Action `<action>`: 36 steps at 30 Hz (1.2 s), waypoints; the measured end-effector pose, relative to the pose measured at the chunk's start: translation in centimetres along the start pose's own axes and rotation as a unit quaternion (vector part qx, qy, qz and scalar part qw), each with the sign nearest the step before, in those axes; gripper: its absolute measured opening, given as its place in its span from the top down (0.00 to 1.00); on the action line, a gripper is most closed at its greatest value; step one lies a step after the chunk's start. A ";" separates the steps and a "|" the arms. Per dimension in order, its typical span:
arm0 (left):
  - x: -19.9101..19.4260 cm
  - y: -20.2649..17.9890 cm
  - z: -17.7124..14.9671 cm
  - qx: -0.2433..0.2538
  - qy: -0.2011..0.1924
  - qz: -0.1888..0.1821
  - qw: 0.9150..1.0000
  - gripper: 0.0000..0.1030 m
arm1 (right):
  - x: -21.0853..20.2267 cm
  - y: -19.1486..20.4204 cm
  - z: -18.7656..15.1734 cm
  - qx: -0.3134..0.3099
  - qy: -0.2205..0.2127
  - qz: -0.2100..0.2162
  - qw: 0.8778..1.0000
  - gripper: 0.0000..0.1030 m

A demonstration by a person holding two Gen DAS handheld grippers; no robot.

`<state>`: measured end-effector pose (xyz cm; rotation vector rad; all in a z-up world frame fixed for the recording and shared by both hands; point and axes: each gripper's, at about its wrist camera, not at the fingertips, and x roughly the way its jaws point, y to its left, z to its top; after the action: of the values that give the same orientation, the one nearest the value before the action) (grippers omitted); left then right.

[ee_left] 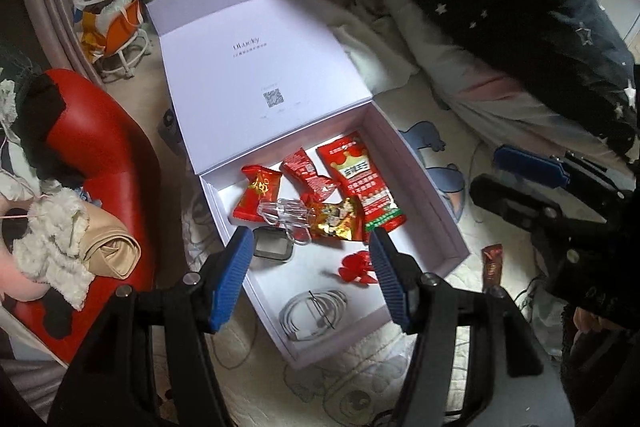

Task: Organize objects
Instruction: 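Lower both held items into the white box and open both grippers, then withdraw both grippers from the box toward the brown and red packets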

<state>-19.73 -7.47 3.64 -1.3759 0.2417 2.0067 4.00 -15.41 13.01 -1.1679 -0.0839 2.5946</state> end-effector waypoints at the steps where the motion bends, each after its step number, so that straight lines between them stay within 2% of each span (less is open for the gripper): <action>1: -0.3 -0.2 0.0 0.001 -0.003 0.001 1.000 0.43 | -0.4 0.0 -0.1 0.001 -0.002 0.000 1.000 0.52; 12: -4.2 -3.1 -2.2 0.017 -0.017 0.017 1.000 0.43 | -4.5 -0.3 -3.1 -0.004 -0.002 -0.013 1.000 0.52; 17: -4.9 -4.6 -3.5 0.023 -0.018 0.007 1.000 0.43 | -6.6 -1.4 -4.5 0.004 -0.007 -0.026 1.000 0.51; 28: -3.3 -9.3 -6.3 0.066 0.007 -0.022 0.998 0.43 | -8.0 -4.9 -8.9 0.032 0.019 -0.047 0.998 0.51; 36: -1.2 -13.7 -7.5 0.108 0.034 -0.046 0.993 0.43 | -7.7 -7.5 -12.0 0.053 0.043 -0.057 0.996 0.51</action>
<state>-5.28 -1.51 4.45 -1.2955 0.4068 1.8034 19.50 -11.28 11.88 -1.1976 0.0043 2.4163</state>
